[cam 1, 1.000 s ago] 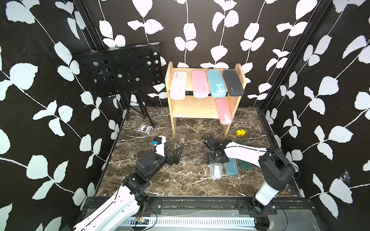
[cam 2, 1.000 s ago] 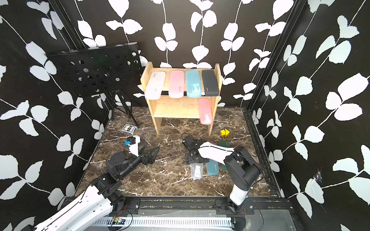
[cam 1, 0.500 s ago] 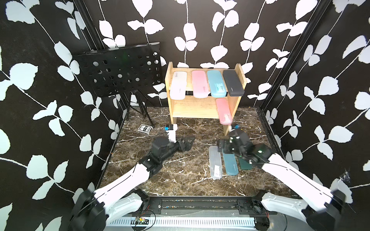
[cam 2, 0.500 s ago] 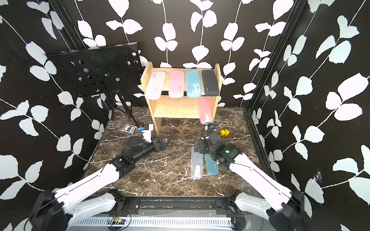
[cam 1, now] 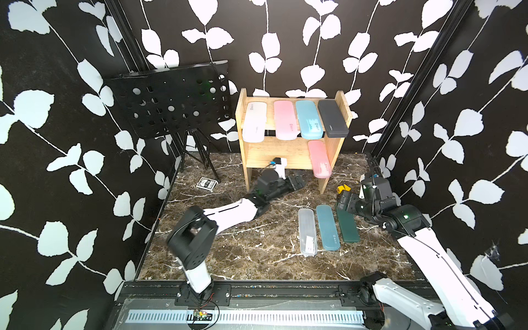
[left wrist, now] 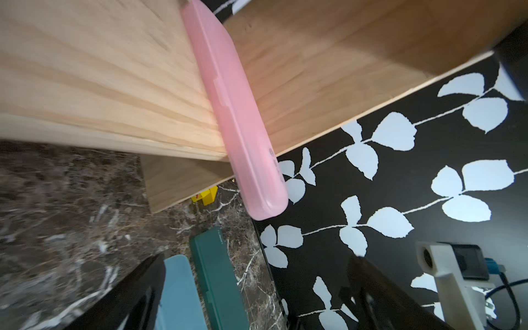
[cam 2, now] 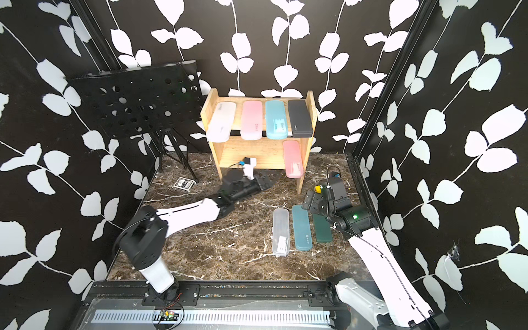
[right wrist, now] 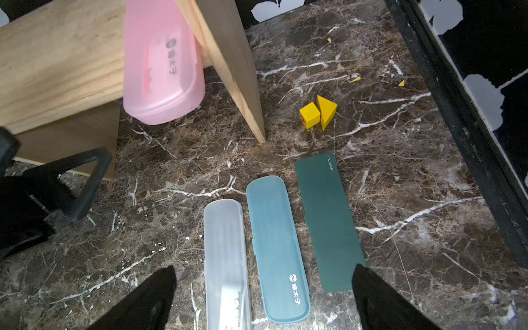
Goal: Remove the pencil cases from the shelf
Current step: Pick up the pencil case from the shelf.
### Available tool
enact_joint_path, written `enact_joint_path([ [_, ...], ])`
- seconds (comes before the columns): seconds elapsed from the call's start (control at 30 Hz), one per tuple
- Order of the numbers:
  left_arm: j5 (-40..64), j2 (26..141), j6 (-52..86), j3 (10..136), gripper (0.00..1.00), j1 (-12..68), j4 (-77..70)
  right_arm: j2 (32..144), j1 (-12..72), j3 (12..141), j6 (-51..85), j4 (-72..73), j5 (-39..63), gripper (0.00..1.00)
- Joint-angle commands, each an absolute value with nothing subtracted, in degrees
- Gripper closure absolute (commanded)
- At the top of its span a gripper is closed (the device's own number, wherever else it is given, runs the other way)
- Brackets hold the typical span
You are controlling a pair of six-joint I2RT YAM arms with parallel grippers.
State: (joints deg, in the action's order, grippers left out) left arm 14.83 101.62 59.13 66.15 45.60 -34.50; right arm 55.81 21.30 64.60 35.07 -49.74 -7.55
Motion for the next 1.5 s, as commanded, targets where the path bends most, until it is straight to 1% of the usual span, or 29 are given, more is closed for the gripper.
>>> enact_joint_path([
  [0.0, 13.71, 105.16, 60.57, 71.04, 0.04, 47.23, -39.47, 56.33, 20.75, 67.76, 33.88, -50.56, -4.45, 0.01],
  [0.23, 12.88, 114.24, 63.19, 76.26, 0.11, 47.6, -45.94, 56.25, 20.35, 69.48, 32.17, -53.07, -4.18, 0.01],
  [0.6, 10.81, 117.6, 62.94, 79.46, 0.17, 47.58, -48.61, 57.11, 19.07, 70.93, 30.36, -54.7, -2.81, 0.01],
  [0.63, 10.78, 117.77, 63.17, 79.53, 0.18, 47.58, -49.0, 57.13, 18.99, 70.93, 30.41, -54.74, -2.66, 0.01],
  [0.73, 10.62, 118.11, 63.12, 79.95, 0.26, 47.55, -48.63, 57.39, 19.03, 70.97, 30.49, -54.54, -2.47, 0.01],
  [0.8, 10.89, 118.46, 63.23, 80.44, 0.28, 47.56, -48.5, 57.72, 18.92, 70.96, 30.48, -54.46, -2.22, 0.01],
  [0.87, 11.05, 118.87, 63.52, 80.68, 0.34, 47.59, -48.72, 57.96, 18.9, 71.05, 30.5, -54.6, -2.01, 0.01],
  [0.93, 11.24, 119.17, 63.89, 80.93, 0.45, 47.55, -48.93, 58.01, 18.9, 71.1, 30.56, -54.53, -1.85, 0.01],
  [1.07, 11.16, 119.1, 64.26, 80.24, 0.61, 47.58, -49.44, 58.01, 18.91, 71.27, 30.21, -54.53, -1.33, 0.01],
  [1.2, 10.76, 119.09, 65.19, 78.82, 0.83, 47.55, -51.12, 57.84, 18.9, 71.38, 28.24, -54.23, 0.0, 0.01],
  [1.3, 11.14, 118.72, 65.3, 78.12, 0.99, 47.55, -51.86, 57.18, 18.9, 70.94, 28.04, -53.64, 0.2, 0.01],
  [1.33, 11.21, 118.37, 65.11, 77.68, 1.0, 47.55, -51.85, 56.84, 18.9, 70.66, 28.06, -53.22, 0.43, 0.01],
  [1.47, 11.91, 115.87, 62.43, 74.95, 1.0, 47.46, -51.65, 55.91, 18.98, 70.22, 28.64, -51.47, 2.02, 0.01],
])
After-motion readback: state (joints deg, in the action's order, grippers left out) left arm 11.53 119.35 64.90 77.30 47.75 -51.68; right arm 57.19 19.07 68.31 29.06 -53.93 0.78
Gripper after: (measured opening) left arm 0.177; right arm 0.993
